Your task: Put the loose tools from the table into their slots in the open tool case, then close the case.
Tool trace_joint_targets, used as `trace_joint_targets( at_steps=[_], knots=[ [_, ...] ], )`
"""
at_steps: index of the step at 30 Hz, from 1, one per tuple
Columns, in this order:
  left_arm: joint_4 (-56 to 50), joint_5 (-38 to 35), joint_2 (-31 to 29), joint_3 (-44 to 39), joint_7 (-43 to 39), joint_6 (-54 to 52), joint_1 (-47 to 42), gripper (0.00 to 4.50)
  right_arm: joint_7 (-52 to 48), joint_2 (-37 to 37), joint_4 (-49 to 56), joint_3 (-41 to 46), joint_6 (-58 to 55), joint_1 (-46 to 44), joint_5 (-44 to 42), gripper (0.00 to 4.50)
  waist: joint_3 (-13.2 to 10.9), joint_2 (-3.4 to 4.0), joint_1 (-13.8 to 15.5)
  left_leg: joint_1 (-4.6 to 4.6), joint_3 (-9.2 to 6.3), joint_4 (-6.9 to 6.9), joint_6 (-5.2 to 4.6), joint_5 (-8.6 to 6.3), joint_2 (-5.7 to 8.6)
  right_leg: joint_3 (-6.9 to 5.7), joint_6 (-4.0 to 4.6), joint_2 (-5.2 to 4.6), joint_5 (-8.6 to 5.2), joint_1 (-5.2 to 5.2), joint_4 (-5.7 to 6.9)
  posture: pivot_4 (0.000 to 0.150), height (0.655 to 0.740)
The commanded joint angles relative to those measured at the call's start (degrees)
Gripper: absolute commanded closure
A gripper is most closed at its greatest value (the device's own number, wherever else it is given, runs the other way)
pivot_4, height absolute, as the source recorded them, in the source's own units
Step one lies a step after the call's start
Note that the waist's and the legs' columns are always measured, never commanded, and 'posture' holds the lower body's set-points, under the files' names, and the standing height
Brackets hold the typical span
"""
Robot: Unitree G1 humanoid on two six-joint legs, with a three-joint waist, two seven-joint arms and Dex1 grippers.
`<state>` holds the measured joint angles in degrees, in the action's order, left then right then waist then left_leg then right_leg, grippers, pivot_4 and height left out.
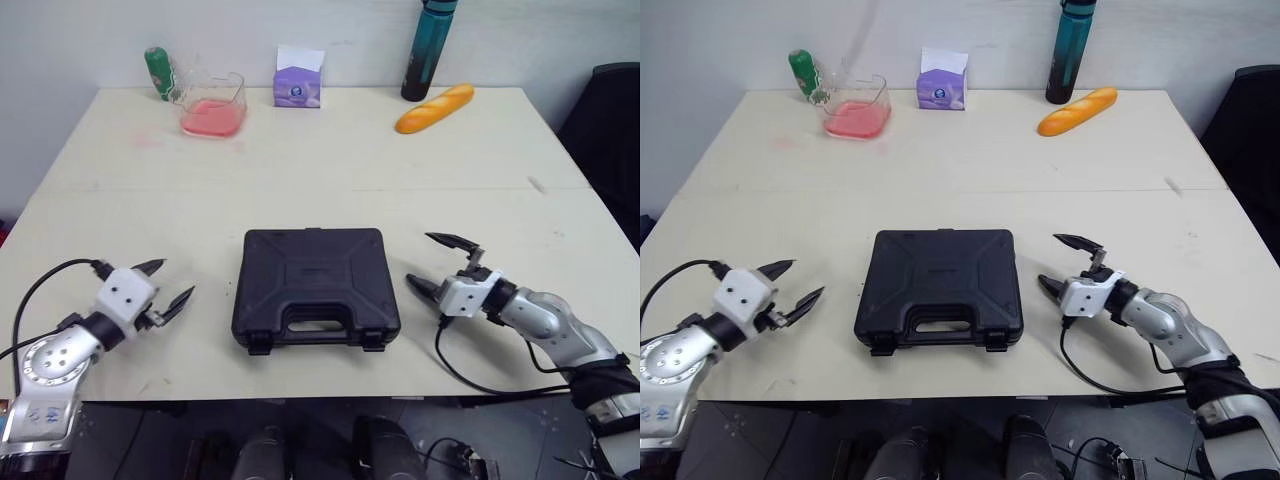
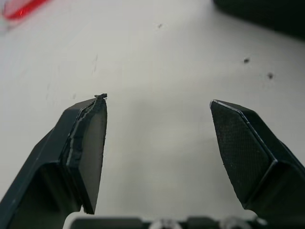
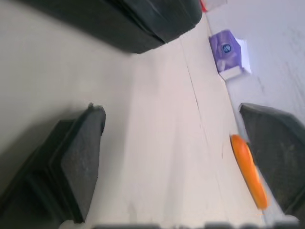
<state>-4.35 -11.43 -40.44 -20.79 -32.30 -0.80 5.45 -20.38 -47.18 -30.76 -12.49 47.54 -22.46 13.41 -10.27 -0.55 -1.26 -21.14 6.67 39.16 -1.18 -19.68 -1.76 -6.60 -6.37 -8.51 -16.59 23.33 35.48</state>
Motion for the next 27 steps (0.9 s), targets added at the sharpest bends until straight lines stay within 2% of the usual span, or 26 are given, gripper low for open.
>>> trace_joint_targets(
  at_steps=[1, 4, 8, 9, 11, 13, 18, 27],
  knots=[
    [-4.55, -5.64, -1.58, -5.05, -0.89, -4.31, -1.88, 0.81, -11.74, -0.88, 5.43, 4.32, -12.45, 4.25, -15.5, 0.05, 0.0, 0.0, 0.17, -0.01, -0.02, 0.0, 0.0, 0.0, 0.0, -0.02, 0.0, -0.02, 0.0, -0.01, 0.0, 0.15, 0.74],
    [-6.42, -7.68, -1.44, -4.87, -1.0, -7.69, -3.84, 0.81, -20.82, -0.81, 14.05, 6.78, -23.63, 8.6, -27.43, 0.05, 0.0, 0.0, 0.5, 0.0, -0.14, 0.0, 0.0, 0.0, -0.02, -0.01, 0.0, -0.05, 0.0, -0.09, -0.04, 0.15, 0.74],
    [-7.97, -8.41, -0.62, -2.62, -1.61, -10.7, -6.1, 0.81, -26.97, -1.84, 23.54, 8.48, -30.69, 13.54, -31.33, 0.05, -0.02, 0.04, 0.54, -0.01, -0.1, -0.01, 0.03, -0.02, -0.04, -0.09, 0.0, 0.0, 0.0, -0.05, -0.04, 0.15, 0.74],
    [-8.23, -8.49, -0.62, -1.88, -2.02, -11.32, -6.57, 0.81, -28.54, -1.95, 25.3, 8.69, -32.59, 14.34, -32.39, 0.28, -0.02, 0.04, 0.48, 0.0, -0.07, -0.01, 0.03, -0.02, -0.04, -0.07, 0.0, 0.01, 0.0, -0.05, -0.03, 0.15, 0.74],
    [-8.58, -9.49, -0.14, -0.61, -2.8, -12.58, -7.96, 1.35, -31.05, -2.25, 28.84, 9.3, -36.69, 16.06, -34.62, 0.9, -0.02, 0.04, 0.53, 0.0, -0.07, -0.01, 0.03, -0.03, -0.03, -0.08, 0.0, 0.06, 0.0, -0.03, -0.01, 0.15, 0.74],
    [-8.11, -8.78, 0.13, 1.26, -2.51, -13.79, -9.97, 2.01, -33.79, -3.26, 32.41, 9.04, -40.53, 18.03, -35.77, 1.84, -0.02, 0.04, 0.76, -0.01, -0.07, -0.01, 0.03, -0.03, -0.02, -0.08, 0.0, 0.06, 0.0, -0.01, 0.0, 0.15, 0.74],
    [-2.72, -5.33, 1.06, 6.93, -2.0, -14.97, -16.57, 4.48, -38.63, -4.59, 39.26, 7.05, -47.03, 21.35, -34.97, 4.49, -0.02, 0.04, 1.51, -0.03, -0.06, -0.01, 0.03, -0.03, 0.05, -0.08, 0.0, 0.19, 0.0, 0.03, 0.0, 0.15, 0.74],
    [14.83, 0.74, 3.53, 15.03, -3.58, -11.61, -32.51, 4.48, -41.01, -3.96, 46.79, 5.26, -53.17, 24.14, -33.31, 4.49, -0.02, 0.02, 2.33, -0.07, 0.04, 0.01, 0.03, -0.03, 0.08, -0.07, -0.02, 0.32, 0.02, 0.09, 0.03, 0.15, 0.74]
  ],
)
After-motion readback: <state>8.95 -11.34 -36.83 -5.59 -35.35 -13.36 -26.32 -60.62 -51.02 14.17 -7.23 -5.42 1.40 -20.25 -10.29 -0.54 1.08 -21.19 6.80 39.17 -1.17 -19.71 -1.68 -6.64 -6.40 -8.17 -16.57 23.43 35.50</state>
